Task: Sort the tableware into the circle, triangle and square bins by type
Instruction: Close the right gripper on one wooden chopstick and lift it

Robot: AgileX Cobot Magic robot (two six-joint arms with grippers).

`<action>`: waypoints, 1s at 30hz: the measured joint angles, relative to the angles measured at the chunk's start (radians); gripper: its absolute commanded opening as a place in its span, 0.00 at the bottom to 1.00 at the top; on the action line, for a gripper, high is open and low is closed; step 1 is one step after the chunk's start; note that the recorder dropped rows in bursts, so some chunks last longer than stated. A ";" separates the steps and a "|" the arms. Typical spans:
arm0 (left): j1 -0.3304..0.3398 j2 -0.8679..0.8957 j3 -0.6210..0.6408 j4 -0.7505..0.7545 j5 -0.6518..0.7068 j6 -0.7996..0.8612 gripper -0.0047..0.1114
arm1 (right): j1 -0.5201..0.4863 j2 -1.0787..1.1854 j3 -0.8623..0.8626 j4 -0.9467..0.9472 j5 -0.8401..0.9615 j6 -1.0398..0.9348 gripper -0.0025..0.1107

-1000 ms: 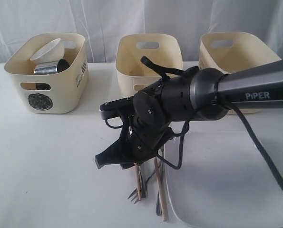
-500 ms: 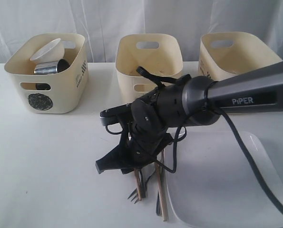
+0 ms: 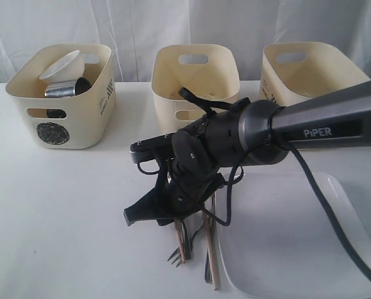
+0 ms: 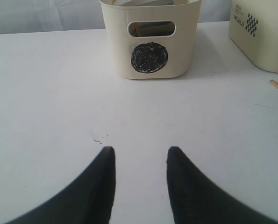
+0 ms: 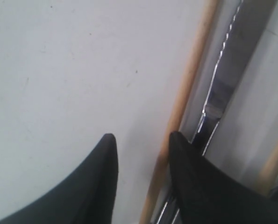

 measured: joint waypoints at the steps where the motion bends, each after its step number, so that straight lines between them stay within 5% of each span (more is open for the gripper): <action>1: 0.000 0.000 0.000 0.000 0.000 0.000 0.40 | 0.000 0.000 0.000 0.000 0.000 -0.002 0.33; 22: 0.000 0.000 0.000 0.000 0.000 0.000 0.40 | 0.000 0.025 -0.002 0.000 0.001 -0.002 0.33; 30: 0.000 0.000 0.000 0.000 0.000 0.000 0.40 | -0.004 0.026 -0.002 0.000 0.005 -0.002 0.07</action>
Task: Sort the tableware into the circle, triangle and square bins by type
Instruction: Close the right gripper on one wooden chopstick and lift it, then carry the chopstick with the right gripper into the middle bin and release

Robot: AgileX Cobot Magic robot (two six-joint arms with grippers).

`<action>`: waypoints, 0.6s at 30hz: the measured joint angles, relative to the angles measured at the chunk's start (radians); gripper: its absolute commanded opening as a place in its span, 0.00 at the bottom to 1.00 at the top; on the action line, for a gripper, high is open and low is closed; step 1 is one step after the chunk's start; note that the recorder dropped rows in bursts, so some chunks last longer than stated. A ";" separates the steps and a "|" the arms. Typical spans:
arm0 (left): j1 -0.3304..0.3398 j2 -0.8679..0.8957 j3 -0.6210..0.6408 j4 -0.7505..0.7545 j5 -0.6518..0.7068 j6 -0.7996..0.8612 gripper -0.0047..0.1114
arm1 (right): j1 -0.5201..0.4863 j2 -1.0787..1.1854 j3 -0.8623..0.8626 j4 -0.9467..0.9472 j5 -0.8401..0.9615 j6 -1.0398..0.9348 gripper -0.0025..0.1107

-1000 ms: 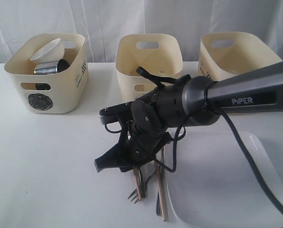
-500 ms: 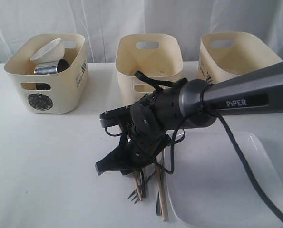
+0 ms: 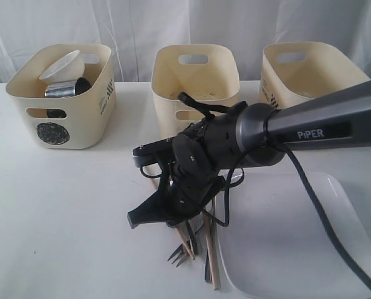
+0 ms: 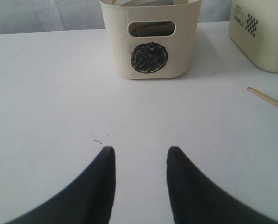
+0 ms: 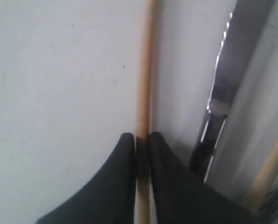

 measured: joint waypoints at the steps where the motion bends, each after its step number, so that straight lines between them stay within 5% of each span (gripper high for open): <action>1: 0.000 0.000 0.000 0.000 0.000 0.000 0.40 | 0.000 0.000 0.000 0.000 0.001 0.000 0.06; 18: 0.000 0.000 0.000 0.000 0.000 0.000 0.40 | 0.037 -0.196 0.002 0.022 -0.130 -0.024 0.02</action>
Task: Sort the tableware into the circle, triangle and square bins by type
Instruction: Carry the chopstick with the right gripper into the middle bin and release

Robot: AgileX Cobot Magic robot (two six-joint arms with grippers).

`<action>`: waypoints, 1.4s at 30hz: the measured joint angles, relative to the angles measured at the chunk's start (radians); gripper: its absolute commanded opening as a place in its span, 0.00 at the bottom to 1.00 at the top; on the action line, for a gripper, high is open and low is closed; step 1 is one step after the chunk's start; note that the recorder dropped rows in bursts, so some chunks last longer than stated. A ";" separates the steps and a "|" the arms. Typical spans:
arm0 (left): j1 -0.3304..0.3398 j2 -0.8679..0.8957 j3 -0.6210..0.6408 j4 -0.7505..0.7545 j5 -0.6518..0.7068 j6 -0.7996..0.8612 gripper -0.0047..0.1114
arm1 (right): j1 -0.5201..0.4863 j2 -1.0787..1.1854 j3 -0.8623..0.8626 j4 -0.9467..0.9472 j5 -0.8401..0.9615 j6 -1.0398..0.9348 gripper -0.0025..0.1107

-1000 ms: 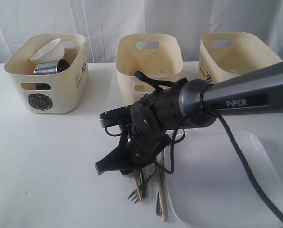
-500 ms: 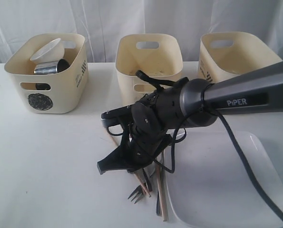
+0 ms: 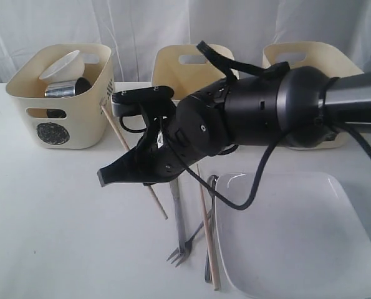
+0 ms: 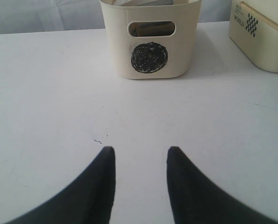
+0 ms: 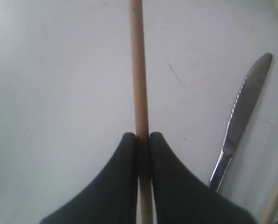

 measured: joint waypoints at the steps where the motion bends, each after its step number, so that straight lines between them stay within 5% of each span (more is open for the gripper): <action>1: 0.000 0.000 0.000 0.000 0.000 0.000 0.40 | 0.003 -0.010 0.000 0.005 -0.007 -0.028 0.02; 11: 0.000 0.000 0.000 0.000 0.000 0.000 0.40 | -0.029 -0.089 0.000 0.009 -0.236 -0.090 0.02; 31: 0.000 0.000 0.000 0.000 0.000 0.000 0.40 | -0.312 -0.097 0.000 -0.002 -0.566 -0.219 0.02; 42: 0.000 0.000 0.000 0.000 0.000 0.000 0.40 | -0.371 0.082 -0.092 0.000 -0.587 -0.247 0.02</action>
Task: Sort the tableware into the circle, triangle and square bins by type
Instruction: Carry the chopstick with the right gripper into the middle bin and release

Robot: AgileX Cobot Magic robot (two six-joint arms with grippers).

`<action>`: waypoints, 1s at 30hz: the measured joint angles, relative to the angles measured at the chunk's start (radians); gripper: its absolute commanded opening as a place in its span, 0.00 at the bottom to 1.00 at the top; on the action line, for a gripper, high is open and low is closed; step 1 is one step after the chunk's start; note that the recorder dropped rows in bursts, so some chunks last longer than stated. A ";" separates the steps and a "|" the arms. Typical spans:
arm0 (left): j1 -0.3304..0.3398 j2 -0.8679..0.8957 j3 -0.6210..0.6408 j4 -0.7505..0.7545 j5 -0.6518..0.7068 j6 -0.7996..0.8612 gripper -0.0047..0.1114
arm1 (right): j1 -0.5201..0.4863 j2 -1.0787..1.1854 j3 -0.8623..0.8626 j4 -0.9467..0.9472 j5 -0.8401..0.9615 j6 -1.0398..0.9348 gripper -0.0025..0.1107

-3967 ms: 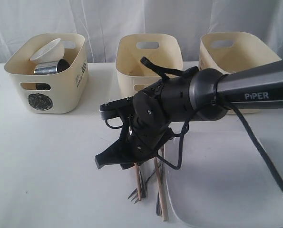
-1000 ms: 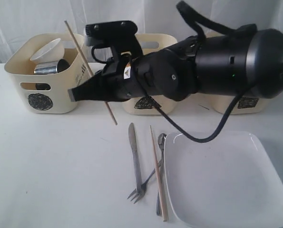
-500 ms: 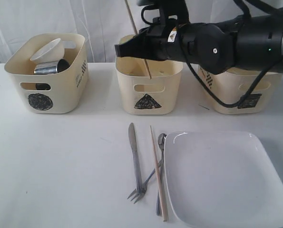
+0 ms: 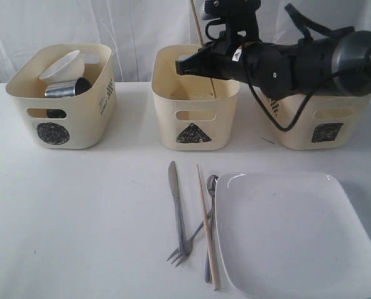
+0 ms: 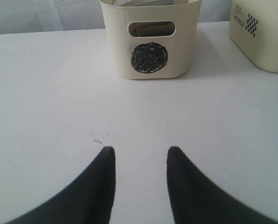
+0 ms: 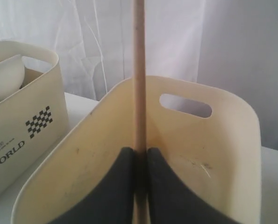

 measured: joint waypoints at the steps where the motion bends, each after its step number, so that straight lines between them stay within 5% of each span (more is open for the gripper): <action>1: 0.000 0.000 0.000 0.000 0.000 0.000 0.40 | 0.000 0.015 -0.017 0.000 0.000 -0.007 0.02; 14: 0.000 0.000 0.000 0.000 0.000 0.000 0.40 | -0.004 0.141 -0.178 0.000 0.018 -0.026 0.04; 22: 0.000 0.000 0.000 0.000 0.000 0.000 0.40 | -0.004 0.187 -0.178 0.004 0.048 -0.026 0.34; 30: 0.000 0.000 0.000 0.000 0.000 0.000 0.40 | -0.004 0.174 -0.178 0.015 0.100 -0.026 0.35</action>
